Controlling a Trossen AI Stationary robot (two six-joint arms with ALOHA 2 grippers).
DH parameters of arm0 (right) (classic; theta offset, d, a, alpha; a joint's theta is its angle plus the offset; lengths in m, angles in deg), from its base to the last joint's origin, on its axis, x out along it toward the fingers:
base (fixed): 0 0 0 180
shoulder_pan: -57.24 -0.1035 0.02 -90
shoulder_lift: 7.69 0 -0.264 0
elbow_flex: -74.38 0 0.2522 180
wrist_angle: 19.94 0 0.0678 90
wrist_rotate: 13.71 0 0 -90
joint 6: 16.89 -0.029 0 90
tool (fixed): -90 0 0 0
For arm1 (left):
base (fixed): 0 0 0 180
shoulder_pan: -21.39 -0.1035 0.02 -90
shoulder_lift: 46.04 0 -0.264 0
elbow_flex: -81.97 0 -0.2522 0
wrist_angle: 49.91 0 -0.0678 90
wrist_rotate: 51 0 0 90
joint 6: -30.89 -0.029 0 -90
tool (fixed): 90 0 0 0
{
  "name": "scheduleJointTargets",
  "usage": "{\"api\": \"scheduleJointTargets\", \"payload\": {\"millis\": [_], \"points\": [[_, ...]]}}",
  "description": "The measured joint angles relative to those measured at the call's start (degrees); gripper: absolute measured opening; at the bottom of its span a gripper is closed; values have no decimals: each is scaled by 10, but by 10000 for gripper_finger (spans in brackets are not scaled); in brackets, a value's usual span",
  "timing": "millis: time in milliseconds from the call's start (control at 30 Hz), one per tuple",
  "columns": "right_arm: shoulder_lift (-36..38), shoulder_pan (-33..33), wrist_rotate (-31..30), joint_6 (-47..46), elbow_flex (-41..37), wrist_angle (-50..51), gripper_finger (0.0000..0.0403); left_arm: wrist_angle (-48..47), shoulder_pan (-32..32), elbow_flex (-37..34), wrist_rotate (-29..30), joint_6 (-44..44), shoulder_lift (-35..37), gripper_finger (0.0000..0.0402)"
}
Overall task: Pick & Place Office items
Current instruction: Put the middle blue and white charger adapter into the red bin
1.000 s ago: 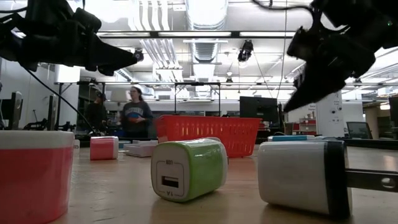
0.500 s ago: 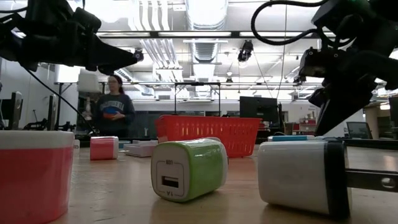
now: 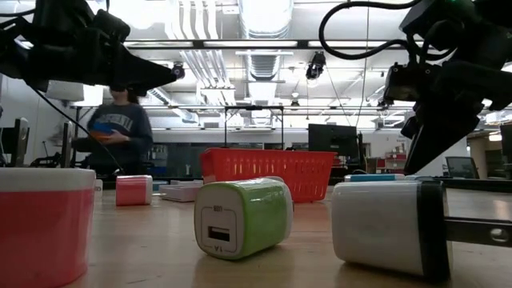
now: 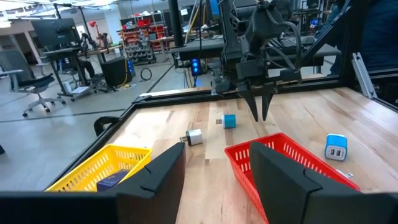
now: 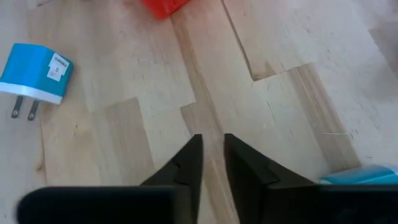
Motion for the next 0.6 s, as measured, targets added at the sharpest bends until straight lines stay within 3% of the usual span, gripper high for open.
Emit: {"api": "scheduleJointTargets", "payload": {"millis": [200,433,600], "points": [[-5,0,2,-15,0,1,165,0,0,0,0,0,0,179],[-5,0,49,-83,1,15,262,2,0,0,0,-10,0,179],[-5,0,53,-115,15,141,305,3,0,0,0,-14,0,179]]}}
